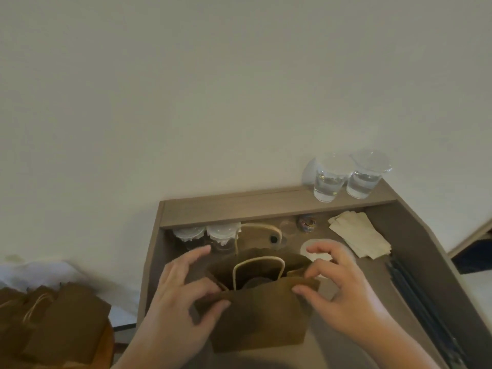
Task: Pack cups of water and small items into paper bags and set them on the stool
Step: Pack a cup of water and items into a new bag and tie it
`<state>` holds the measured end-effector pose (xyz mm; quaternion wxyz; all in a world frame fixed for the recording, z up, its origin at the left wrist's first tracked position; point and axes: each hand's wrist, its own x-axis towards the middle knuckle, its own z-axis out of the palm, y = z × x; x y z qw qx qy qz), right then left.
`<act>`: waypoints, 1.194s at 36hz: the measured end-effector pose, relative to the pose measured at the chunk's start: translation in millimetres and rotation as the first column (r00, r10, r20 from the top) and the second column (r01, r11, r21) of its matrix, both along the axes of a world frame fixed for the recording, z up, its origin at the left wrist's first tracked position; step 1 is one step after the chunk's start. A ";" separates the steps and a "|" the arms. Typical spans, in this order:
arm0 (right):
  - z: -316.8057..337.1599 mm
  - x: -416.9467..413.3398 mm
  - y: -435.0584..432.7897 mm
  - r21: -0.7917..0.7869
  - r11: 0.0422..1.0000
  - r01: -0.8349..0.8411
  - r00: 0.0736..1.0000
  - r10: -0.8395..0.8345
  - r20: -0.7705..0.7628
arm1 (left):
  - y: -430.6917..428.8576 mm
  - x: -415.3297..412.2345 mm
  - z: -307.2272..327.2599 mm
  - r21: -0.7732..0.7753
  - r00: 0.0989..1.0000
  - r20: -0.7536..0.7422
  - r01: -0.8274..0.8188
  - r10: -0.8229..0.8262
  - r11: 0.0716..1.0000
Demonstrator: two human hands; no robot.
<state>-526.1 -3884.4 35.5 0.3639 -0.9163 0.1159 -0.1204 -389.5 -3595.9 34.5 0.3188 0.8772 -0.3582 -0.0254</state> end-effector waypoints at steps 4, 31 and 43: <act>3.2 5.9 1.3 0.187 0.982 -0.002 1.000 0.006 -0.020 | -5.2 -2.7 6.8 -0.079 0.985 -0.174 -0.023 0.009 0.997; 44.5 50.9 5.0 -0.288 0.891 -0.352 0.916 0.263 -0.304 | -39.2 2.6 29.8 0.226 0.995 -0.067 0.083 -0.069 0.971; 35.2 47.1 -11.7 -0.060 0.934 -0.351 0.918 0.331 -0.217 | -52.0 19.3 24.0 0.188 0.993 -0.024 0.120 -0.117 0.975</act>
